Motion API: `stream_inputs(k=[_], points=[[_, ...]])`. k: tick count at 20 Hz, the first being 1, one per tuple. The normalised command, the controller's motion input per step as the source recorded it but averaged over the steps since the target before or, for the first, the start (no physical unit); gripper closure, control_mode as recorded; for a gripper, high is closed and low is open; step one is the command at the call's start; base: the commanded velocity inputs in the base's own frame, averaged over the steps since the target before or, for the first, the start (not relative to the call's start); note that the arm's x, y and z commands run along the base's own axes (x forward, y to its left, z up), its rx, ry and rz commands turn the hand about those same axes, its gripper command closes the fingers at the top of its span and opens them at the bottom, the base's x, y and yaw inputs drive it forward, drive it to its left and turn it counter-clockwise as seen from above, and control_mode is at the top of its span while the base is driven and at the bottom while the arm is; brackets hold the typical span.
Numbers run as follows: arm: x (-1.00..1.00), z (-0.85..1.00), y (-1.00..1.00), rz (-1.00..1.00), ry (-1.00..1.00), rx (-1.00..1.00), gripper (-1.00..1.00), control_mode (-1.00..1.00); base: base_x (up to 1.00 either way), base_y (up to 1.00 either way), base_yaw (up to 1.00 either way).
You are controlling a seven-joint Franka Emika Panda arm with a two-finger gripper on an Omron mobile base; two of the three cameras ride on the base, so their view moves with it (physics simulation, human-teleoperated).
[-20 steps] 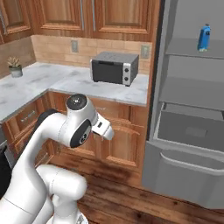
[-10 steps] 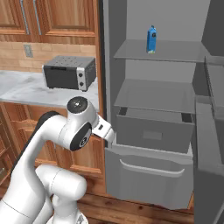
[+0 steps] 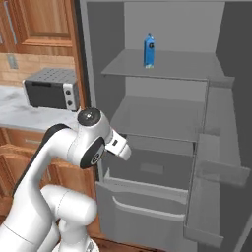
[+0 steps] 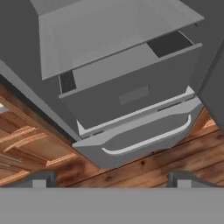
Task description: Take a sugar cube from the saucer and place it inside the coffee. Then, grab milk from the fridge and place it next to the coffee on the counter to sweeten the coffee.
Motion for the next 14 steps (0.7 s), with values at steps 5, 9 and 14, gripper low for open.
stream_inputs(k=[5, 9, 14], points=[[0.0, 0.0, 0.0, 0.0, 0.0, 0.0, -1.0, 1.0, 0.32, -0.48, 0.04], [0.0, 0.0, 0.0, 0.0, 0.0, 0.0, -1.0, 1.0, 0.62, -0.24, 0.0], [0.0, 0.0, 0.0, 0.0, 0.0, 0.0, -1.0, 1.0, 0.52, -0.09, 0.0]])
